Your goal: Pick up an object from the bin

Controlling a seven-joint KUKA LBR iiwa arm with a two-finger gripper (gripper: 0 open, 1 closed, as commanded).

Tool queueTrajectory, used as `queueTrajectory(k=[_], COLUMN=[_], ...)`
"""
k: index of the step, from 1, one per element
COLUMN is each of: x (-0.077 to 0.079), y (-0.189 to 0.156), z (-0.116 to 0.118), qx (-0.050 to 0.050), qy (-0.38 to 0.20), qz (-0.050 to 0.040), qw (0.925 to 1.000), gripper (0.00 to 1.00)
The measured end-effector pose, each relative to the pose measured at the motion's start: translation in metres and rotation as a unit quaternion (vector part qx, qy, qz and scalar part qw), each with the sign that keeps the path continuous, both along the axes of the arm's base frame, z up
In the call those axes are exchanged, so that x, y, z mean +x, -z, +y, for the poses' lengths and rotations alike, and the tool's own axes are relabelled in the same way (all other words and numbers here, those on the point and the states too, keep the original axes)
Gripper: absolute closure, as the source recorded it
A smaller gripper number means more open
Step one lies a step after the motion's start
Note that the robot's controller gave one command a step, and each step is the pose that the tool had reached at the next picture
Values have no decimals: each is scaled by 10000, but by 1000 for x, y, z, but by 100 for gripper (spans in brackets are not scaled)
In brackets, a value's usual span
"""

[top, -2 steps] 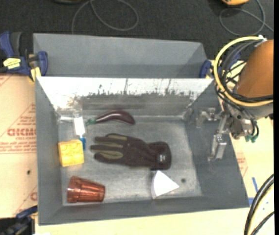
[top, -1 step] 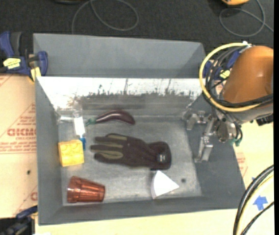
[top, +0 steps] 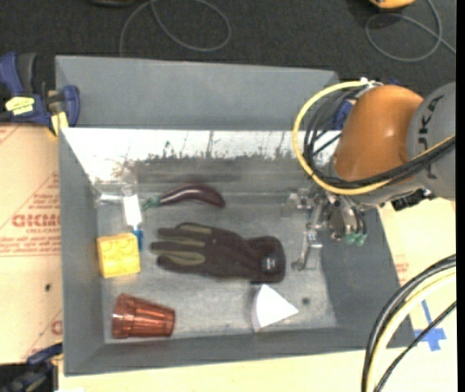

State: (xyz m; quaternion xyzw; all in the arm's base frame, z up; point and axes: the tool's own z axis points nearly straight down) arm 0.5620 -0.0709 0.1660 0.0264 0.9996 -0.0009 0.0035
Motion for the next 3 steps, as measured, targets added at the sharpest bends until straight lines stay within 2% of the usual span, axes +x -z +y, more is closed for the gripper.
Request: queueTrajectory(k=[1, 2, 3], x=[13, -8, -8], y=[49, 84, 84], z=[17, 53, 53], qx=[-17, -4, -4], qy=[-631, -280, -284], qz=[-35, -21, -21], qw=[9980, 9996, 9996], gripper=[0, 100, 100])
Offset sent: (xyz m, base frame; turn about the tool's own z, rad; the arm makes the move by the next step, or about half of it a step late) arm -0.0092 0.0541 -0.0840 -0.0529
